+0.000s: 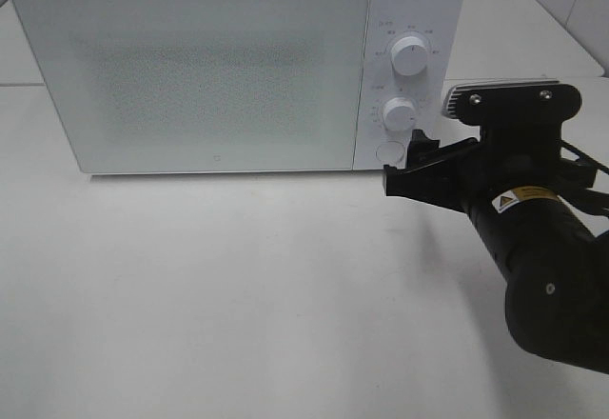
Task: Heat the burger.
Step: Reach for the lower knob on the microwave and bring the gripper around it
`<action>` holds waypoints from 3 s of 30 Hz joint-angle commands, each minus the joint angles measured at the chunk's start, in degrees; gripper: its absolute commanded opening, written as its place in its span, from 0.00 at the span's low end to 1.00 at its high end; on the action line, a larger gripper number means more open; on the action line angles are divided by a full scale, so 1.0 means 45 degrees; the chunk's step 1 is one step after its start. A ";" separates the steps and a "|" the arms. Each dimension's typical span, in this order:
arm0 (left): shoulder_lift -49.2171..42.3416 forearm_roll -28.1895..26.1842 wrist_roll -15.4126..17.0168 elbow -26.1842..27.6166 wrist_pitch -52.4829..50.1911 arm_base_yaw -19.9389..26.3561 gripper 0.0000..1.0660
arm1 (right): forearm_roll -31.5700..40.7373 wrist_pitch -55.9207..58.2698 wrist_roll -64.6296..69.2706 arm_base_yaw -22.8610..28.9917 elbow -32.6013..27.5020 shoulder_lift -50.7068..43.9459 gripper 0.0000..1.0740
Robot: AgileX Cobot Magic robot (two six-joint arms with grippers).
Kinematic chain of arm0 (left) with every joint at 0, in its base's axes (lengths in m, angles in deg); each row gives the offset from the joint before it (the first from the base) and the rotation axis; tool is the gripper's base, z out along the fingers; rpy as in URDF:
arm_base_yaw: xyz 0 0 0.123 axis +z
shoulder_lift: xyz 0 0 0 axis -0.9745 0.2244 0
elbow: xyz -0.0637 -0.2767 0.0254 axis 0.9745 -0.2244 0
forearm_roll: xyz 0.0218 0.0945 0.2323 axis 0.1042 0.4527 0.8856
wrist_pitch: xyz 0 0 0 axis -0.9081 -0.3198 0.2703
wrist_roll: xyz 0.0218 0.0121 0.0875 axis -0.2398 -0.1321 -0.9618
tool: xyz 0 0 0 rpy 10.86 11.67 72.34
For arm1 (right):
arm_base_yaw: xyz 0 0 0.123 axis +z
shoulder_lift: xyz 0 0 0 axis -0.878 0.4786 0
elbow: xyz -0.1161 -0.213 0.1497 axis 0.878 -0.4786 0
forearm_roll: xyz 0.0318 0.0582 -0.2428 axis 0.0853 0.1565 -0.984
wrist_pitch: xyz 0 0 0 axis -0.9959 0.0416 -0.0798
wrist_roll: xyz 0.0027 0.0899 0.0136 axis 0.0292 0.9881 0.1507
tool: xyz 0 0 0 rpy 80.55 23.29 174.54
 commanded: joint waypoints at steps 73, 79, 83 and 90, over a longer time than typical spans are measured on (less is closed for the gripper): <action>-0.0293 -0.0127 0.0064 -0.0038 -0.0089 -0.0076 0.95 | -0.3043 -0.1273 0.1426 -0.2636 0.4660 0.4520 0.71; -0.0293 -0.0127 0.0064 -0.0038 -0.0089 -0.0076 0.95 | -0.3196 -0.1222 0.1426 -0.2636 0.4609 0.4431 0.71; -0.0293 -0.0127 0.0064 -0.0038 -0.0089 -0.0076 0.95 | -0.3183 -0.1146 0.1426 -0.2636 0.4609 0.4431 0.71; -0.0293 -0.0127 0.0064 -0.0038 -0.0089 -0.0076 0.95 | -0.3196 -0.0929 0.1426 -0.2636 0.4609 0.4431 0.54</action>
